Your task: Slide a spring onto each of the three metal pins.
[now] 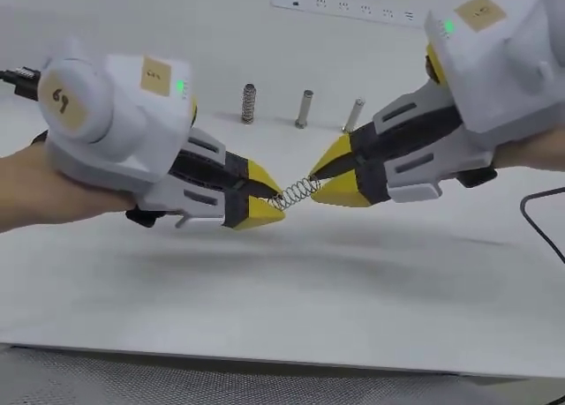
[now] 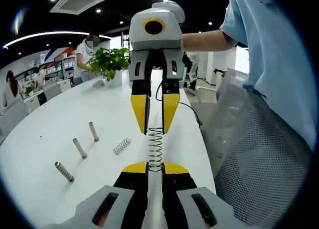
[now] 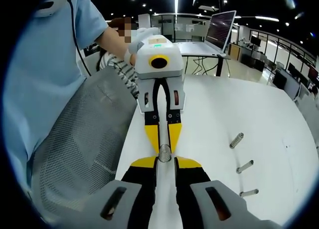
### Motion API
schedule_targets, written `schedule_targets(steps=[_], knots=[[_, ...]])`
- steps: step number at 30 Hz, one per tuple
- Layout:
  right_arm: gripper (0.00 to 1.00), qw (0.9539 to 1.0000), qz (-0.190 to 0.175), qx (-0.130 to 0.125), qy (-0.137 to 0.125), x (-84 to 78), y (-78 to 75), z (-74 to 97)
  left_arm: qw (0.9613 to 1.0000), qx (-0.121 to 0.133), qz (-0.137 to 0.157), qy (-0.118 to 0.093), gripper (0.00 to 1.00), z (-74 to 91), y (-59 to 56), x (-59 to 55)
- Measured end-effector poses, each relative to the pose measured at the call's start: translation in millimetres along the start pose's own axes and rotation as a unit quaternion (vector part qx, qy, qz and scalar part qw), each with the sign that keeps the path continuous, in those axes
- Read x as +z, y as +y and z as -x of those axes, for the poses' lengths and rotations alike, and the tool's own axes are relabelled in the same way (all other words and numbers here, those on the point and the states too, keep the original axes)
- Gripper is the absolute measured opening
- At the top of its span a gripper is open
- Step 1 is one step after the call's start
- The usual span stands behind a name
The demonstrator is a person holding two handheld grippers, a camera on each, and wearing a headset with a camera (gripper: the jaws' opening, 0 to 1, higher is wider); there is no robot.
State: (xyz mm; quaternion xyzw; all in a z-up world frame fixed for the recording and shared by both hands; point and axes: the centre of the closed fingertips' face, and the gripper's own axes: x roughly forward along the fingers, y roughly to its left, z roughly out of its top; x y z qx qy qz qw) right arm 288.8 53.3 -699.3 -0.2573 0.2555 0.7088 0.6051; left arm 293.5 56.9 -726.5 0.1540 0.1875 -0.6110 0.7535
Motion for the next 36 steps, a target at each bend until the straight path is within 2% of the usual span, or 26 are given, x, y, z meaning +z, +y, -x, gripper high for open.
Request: schedule_targets(steps=[2,7,19,25,36], knots=[[0.17,1.0,-0.004,0.0,0.0,0.4,-0.6,0.2,1.0,0.0,0.001,0.0,0.01,0.0,-0.4,-0.2],[0.23,0.9999,0.011,-0.004,0.007,5.2,-0.2,0.2,1.0,0.001,0.004,0.002,0.01,-0.2,-0.2,-1.5],[0.18,0.9989,0.039,0.006,0.028,6.4,2.6,-8.1,0.9999,0.002,0.01,0.0,0.01,-1.2,-0.4,-0.4],[0.16,0.9981,0.044,0.011,0.041,0.9,2.6,-13.2,0.9999,0.001,0.011,-0.002,0.01,-2.2,-1.6,1.5],[0.12,0.9976,0.046,0.022,0.047,-1.2,3.1,-19.2,0.9999,-0.001,0.015,-0.003,0.01,-3.1,-2.5,2.1]])
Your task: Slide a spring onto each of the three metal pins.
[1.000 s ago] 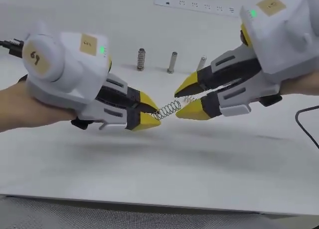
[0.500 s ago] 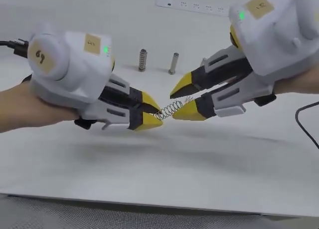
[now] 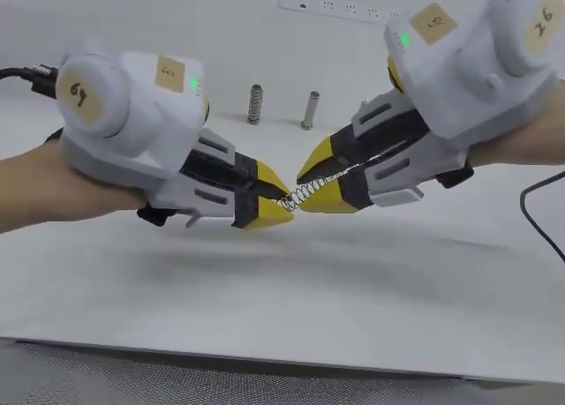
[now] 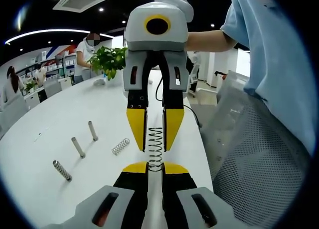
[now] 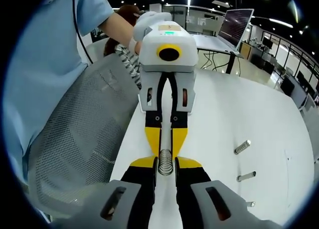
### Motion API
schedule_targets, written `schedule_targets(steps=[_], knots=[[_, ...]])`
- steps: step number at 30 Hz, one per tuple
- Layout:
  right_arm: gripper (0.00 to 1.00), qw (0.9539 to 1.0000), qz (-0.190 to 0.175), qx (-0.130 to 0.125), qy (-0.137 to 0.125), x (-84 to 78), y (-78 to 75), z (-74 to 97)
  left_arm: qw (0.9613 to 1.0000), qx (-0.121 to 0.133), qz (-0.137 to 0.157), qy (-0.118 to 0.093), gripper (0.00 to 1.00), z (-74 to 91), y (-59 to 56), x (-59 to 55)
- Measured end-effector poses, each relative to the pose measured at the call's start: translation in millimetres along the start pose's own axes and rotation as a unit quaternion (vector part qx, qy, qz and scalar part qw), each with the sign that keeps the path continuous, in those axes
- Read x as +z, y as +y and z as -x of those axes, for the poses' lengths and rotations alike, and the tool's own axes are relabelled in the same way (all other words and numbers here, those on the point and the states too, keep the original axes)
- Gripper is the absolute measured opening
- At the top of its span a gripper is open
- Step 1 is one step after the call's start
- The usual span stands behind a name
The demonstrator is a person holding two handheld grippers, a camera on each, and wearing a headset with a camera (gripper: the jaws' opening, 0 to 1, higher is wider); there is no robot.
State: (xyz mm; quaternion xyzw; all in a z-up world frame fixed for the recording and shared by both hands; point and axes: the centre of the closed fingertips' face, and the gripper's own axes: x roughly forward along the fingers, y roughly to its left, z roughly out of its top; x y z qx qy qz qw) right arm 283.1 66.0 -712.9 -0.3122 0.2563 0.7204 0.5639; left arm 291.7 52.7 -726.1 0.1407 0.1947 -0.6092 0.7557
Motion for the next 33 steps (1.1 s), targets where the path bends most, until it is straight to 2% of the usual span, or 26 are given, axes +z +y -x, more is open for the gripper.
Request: schedule_targets(steps=[9,20,33], knots=[[0.09,0.9999,0.008,0.004,0.009,-1.1,-0.5,-2.1,1.0,0.001,0.003,0.0,0.01,0.6,0.7,0.0],[0.08,0.9997,-0.004,0.008,0.021,-3.7,-0.2,-2.8,1.0,-0.001,0.004,-0.001,0.01,-1.2,0.0,-0.3],[0.07,0.9995,-0.002,0.011,0.031,-4.5,0.1,0.3,0.9999,0.003,0.006,-0.008,0.02,-3.9,1.5,2.0]])
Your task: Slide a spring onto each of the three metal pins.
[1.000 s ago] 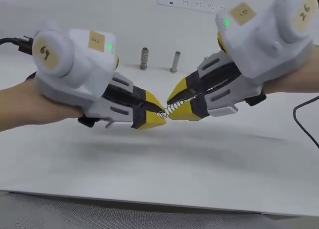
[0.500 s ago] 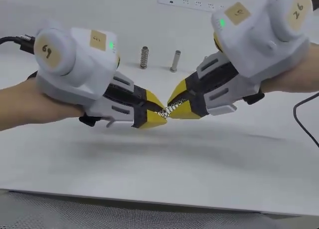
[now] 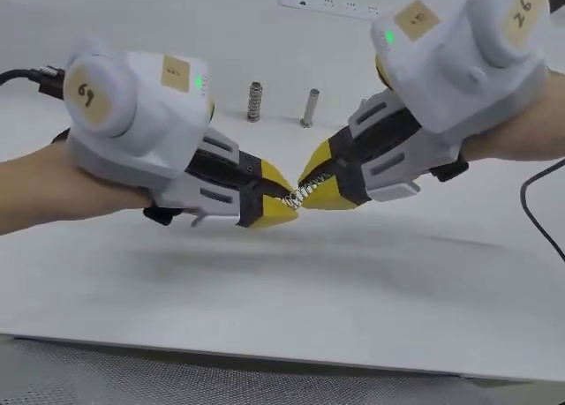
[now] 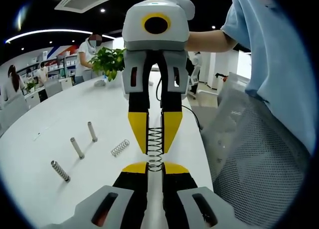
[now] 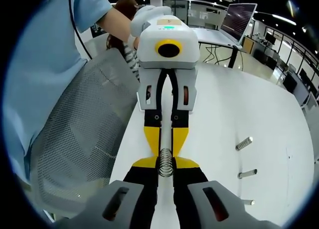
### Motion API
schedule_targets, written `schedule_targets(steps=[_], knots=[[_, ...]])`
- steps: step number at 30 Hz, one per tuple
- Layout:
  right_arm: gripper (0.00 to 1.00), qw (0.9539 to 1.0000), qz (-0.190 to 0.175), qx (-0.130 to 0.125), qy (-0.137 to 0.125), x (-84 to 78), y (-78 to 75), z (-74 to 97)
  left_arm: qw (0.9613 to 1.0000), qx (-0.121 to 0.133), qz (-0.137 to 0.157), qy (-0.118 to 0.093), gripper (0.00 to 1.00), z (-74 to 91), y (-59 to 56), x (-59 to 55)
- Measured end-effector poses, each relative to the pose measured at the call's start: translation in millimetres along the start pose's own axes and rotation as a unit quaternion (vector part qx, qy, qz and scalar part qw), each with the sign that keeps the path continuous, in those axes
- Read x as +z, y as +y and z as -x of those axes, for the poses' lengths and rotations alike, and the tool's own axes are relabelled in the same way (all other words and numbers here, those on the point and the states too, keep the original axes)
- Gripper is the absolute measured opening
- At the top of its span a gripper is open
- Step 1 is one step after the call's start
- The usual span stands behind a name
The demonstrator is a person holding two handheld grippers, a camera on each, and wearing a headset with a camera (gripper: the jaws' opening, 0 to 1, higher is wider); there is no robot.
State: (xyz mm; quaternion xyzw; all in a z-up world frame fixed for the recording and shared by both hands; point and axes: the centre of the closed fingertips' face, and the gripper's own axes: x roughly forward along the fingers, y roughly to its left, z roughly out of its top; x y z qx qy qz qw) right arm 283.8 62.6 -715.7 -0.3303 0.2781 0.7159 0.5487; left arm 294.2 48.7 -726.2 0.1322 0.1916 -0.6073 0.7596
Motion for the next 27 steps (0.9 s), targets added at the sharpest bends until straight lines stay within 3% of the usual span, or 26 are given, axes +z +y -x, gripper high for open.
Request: schedule_targets(steps=[4,17,23,27], knots=[[0.07,1.0,0.001,0.001,0.001,-0.1,-0.6,-0.3,1.0,0.001,0.003,-0.001,0.03,0.3,0.7,-0.4],[0.07,1.0,-0.002,0.002,0.005,-3.2,-1.1,-1.9,0.9994,0.019,0.029,-0.003,0.23,6.6,3.1,-11.0],[0.07,1.0,-0.003,0.002,0.007,-4.9,-0.9,-1.9,0.9973,0.044,0.057,-0.017,0.37,13.3,8.5,-14.6],[0.07,1.0,-0.004,0.001,0.007,-5.1,-1.9,-1.5,0.9965,0.055,0.06,-0.019,0.49,16.7,10.4,-16.3]])
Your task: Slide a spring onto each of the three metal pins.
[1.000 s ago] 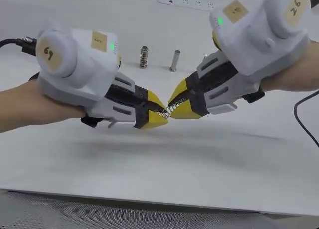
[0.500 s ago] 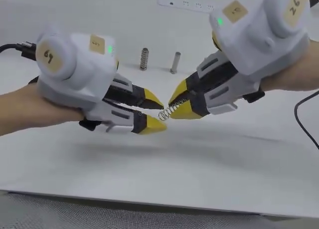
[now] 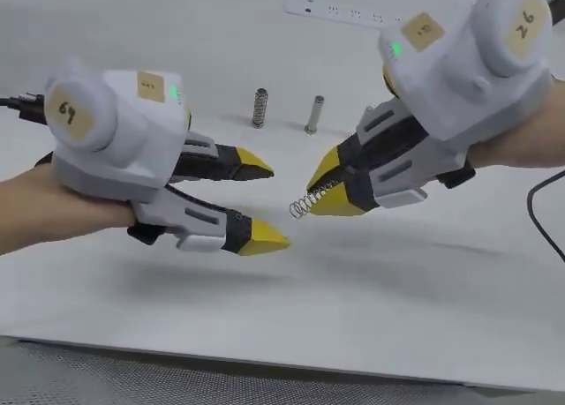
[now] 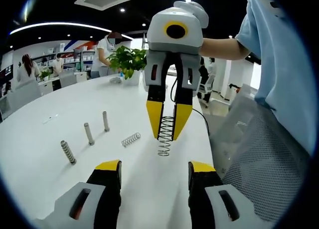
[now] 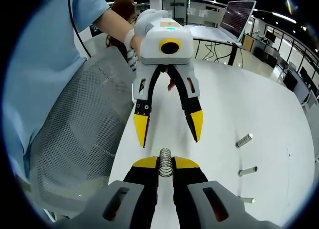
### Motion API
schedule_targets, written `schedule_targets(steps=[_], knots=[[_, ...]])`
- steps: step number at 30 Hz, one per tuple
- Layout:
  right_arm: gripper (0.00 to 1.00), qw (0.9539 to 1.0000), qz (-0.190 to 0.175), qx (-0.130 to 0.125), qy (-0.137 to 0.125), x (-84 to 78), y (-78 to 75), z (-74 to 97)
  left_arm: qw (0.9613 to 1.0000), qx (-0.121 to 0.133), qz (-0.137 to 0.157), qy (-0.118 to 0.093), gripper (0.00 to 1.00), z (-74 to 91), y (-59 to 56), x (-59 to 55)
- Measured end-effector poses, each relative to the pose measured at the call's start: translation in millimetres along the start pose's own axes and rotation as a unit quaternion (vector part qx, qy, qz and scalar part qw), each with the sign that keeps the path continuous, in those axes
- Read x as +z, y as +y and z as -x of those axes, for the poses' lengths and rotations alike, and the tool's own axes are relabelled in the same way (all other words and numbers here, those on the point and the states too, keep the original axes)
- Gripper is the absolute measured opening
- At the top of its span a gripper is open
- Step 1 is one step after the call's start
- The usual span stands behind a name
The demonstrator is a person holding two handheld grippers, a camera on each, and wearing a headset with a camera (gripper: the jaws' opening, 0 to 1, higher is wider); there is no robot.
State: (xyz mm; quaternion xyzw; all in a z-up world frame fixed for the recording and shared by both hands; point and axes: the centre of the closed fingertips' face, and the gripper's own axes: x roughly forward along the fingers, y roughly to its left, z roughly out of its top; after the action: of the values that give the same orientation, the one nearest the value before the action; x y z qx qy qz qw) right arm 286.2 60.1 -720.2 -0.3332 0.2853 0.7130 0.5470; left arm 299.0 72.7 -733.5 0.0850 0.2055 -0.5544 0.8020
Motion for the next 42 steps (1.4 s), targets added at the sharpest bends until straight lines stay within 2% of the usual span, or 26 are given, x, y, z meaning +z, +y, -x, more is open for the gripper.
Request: schedule_targets(steps=[6,10,16,18,22,25,26,28,30,37,42], knots=[[0.07,1.0,0.0,0.0,0.001,-0.2,-1.0,0.7,0.9991,0.039,0.016,-0.012,0.7,7.1,11.6,-1.4],[0.07,1.0,0.0,-0.001,0.003,-1.1,-1.3,1.4,0.998,0.058,0.022,-0.014,0.79,12.2,18.0,-4.6],[0.07,1.0,-0.002,-0.002,0.007,-4.0,-3.3,3.4,0.9939,0.096,0.043,-0.031,0.94,22.8,31.4,-6.5],[0.07,1.0,-0.002,-0.003,0.009,-4.9,-4.0,4.1,0.9931,0.103,0.047,-0.029,0.96,25.5,33.7,-9.0],[0.07,0.9999,-0.003,-0.003,0.012,-5.9,-5.7,5.3,0.9903,0.118,0.061,-0.041,0.98,30.1,38.2,-8.9],[0.07,0.9999,-0.002,-0.003,0.015,-7.0,-8.1,6.2,0.9897,0.13,0.048,-0.036,0.98,32.0,41.4,-12.6],[0.07,0.9999,-0.002,-0.004,0.015,-7.4,-9.6,6.7,0.9893,0.13,0.055,-0.035,0.98,32.5,41.7,-13.9],[0.07,0.9998,-0.001,-0.006,0.02,-9.3,-13.9,8.4,0.9867,0.141,0.067,-0.047,0.98,35.9,44.9,-13.1],[0.07,0.9997,-0.002,-0.008,0.022,-9.5,-16.9,10.5,0.9852,0.149,0.071,-0.047,0.98,38.7,47.8,-15.3],[0.07,0.9989,0.003,-0.016,0.044,-16.3,-36.5,17.9,0.9816,0.167,0.078,-0.051,0.98,46.5,55.4,-18.3],[0.07,0.9981,0.008,-0.023,0.057,-17.3,-55.0,24.6,0.981,0.174,0.073,-0.047,0.97,48.6,59.5,-20.9]])
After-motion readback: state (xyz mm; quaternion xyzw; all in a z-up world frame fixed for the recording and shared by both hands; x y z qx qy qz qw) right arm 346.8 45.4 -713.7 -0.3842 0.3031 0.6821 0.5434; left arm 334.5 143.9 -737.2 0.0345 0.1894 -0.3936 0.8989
